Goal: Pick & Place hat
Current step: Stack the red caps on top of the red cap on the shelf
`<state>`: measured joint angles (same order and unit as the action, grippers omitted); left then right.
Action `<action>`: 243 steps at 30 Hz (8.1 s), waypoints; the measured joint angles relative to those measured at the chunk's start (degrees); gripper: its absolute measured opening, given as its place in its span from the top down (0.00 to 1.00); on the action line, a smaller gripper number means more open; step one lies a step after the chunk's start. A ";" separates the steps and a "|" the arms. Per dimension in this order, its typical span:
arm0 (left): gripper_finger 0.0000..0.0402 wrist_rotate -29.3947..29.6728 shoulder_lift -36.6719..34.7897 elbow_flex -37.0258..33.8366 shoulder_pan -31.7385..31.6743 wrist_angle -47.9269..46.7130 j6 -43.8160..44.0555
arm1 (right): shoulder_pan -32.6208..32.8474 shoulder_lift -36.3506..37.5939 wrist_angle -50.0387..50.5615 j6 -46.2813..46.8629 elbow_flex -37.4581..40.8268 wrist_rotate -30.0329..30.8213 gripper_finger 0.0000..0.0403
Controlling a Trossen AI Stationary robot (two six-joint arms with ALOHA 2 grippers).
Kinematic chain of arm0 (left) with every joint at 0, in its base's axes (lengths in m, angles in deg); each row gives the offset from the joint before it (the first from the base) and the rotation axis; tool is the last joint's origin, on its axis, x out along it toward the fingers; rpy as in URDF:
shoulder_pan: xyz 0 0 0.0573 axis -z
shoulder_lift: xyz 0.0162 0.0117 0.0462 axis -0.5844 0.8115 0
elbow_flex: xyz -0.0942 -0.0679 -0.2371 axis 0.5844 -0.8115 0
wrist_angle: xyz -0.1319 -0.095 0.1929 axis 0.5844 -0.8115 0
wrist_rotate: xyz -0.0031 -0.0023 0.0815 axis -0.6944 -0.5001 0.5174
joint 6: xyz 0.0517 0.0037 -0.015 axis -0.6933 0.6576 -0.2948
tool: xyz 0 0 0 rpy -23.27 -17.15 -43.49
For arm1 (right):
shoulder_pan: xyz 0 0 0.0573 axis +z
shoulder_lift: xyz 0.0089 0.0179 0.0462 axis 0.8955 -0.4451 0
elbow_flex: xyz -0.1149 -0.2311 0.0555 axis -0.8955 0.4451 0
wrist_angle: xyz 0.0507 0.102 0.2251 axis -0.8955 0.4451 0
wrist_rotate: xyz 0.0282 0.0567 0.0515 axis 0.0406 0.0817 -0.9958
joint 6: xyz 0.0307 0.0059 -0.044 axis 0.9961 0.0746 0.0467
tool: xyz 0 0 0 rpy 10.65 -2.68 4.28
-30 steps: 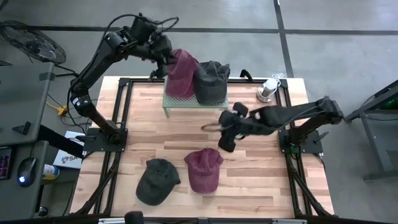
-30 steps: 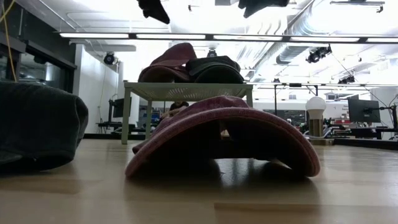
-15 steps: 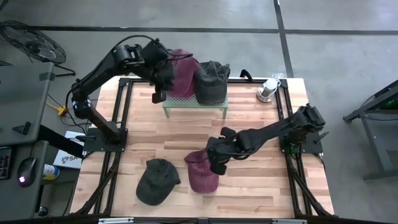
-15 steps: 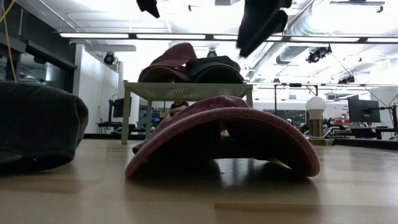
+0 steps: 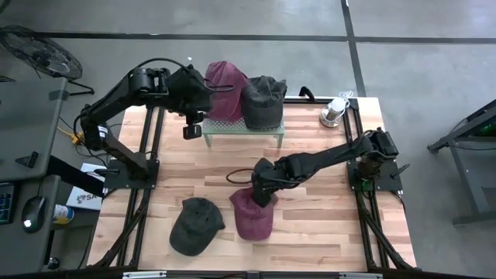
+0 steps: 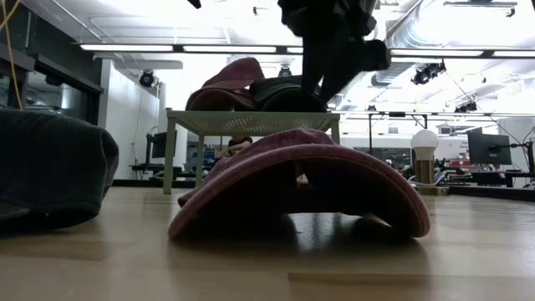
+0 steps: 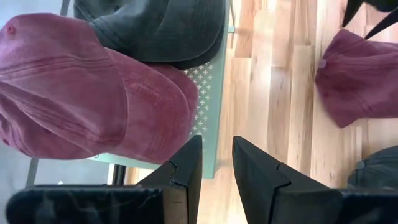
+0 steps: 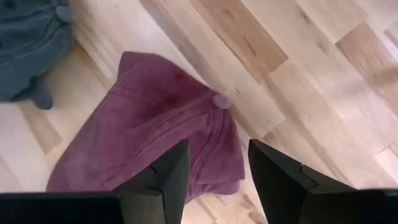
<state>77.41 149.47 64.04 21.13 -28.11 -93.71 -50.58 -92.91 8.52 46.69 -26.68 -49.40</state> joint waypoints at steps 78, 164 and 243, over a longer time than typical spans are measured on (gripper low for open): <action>0.79 -0.01 0.13 0.00 0.41 -4.37 -1.27 | 0.31 -13.96 -10.94 23.64 0.00 -6.86 0.97; 0.34 5.80 15.73 0.10 9.81 33.35 -15.31 | -8.57 20.72 2.15 -53.39 -0.04 18.11 1.00; 0.95 15.25 11.84 0.13 21.97 21.12 -22.56 | -8.44 28.02 2.46 -64.81 -0.09 6.67 0.68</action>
<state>92.65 161.31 64.18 43.10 -7.00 -116.27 -59.01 -64.89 10.98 -18.12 -26.76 -42.73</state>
